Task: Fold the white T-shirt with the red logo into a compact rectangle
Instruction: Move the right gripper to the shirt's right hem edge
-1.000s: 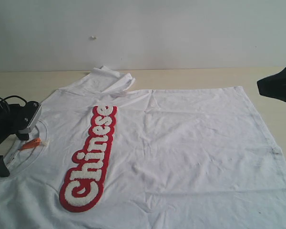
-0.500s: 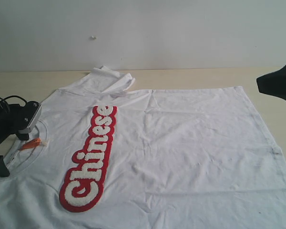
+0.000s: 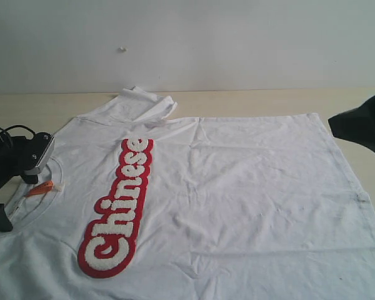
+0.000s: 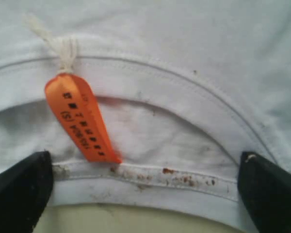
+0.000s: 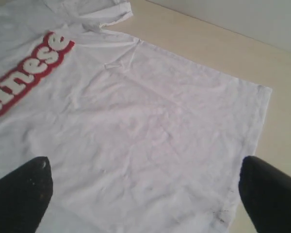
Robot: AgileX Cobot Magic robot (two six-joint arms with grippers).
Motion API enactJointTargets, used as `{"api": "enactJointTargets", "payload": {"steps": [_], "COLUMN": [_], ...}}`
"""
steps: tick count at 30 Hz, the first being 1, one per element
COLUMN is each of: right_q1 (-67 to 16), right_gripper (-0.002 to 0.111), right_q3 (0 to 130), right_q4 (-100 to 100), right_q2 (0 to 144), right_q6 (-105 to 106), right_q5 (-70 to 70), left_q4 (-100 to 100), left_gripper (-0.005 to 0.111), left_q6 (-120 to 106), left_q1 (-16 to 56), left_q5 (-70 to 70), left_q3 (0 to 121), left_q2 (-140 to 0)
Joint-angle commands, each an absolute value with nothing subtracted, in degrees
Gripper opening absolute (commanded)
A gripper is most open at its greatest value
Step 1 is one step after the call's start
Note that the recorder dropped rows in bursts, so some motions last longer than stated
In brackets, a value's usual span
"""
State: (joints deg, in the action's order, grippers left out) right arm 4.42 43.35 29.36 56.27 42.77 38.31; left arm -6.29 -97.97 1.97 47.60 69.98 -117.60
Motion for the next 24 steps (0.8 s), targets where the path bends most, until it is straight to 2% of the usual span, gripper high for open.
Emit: {"api": "enactJointTargets", "payload": {"steps": [1,6,15,24], "right_q1": [4.7,4.7,4.7,4.7], "right_gripper": [0.105,0.105,0.105,0.105], "right_q3": [43.8,43.8,43.8,43.8], "right_q4": [21.5,21.0,24.1,2.5], "right_q2": [56.7,56.9,59.8,67.9], "right_q6": [49.6,65.8,65.3,61.8], "right_q5": [37.8,40.7,35.2,33.1], "left_q4": [-3.6,-3.6,-3.6,-3.6], "left_gripper": [0.105,0.105,0.105,0.105], "left_q6": [-97.9,-97.9,-97.9,-97.9], "left_q1": [1.7,1.7,1.7,1.7], "left_q5": [45.3,45.3,45.3,45.3], "left_q3": [69.4,69.4,69.4,69.4], "left_q2": [-119.1,-119.1,-119.1,-119.1]}}
